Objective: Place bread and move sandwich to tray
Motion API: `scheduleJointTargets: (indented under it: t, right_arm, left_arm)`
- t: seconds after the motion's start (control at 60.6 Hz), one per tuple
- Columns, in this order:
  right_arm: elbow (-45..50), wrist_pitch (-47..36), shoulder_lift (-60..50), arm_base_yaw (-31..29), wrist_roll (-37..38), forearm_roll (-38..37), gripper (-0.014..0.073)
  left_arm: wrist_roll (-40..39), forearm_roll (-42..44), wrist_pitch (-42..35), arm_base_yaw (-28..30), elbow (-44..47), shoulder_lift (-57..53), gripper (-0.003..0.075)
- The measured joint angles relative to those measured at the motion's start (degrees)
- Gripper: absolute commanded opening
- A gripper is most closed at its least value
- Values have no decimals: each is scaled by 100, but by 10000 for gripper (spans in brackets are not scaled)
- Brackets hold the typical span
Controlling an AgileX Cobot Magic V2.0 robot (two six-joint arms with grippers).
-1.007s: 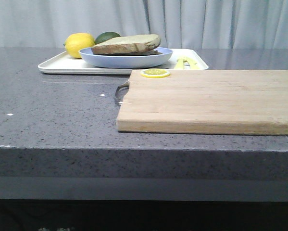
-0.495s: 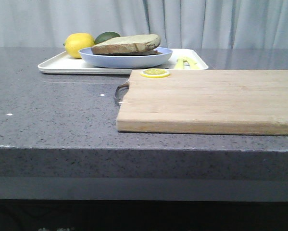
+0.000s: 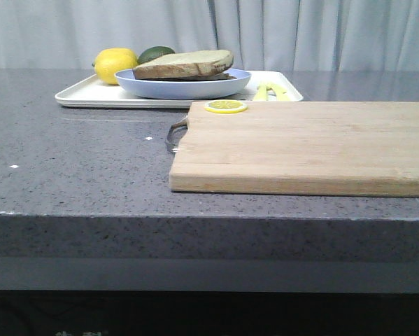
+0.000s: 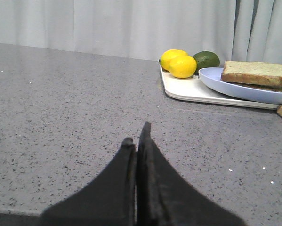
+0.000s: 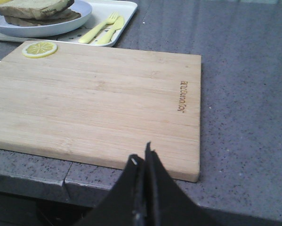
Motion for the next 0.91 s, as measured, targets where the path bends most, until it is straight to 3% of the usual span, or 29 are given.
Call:
scheduleJointTargets:
  t: [0.165,0.33,0.446,0.561,0.908]
  right_arm:
    - [90,-217,0,0,0,-87,-62]
    - [852,-1909,-88,0,0,-139,-62]
    - [1553,-2628,-375,0,0,-139,-62]
    - [1962,-2577,-787,0,-12,-145,-62]
    - [2002,-1991,-893,0,-12,-68,-62]
  left_arm:
    - [0,0,0,0,0,0,-19]
    - [0,0,0,0,0,0,-19]
    - [0,0,0,0,0,0,-19]
    - [0,0,0,0,0,0,-19]
    - [0,0,0,0,0,0,-19]
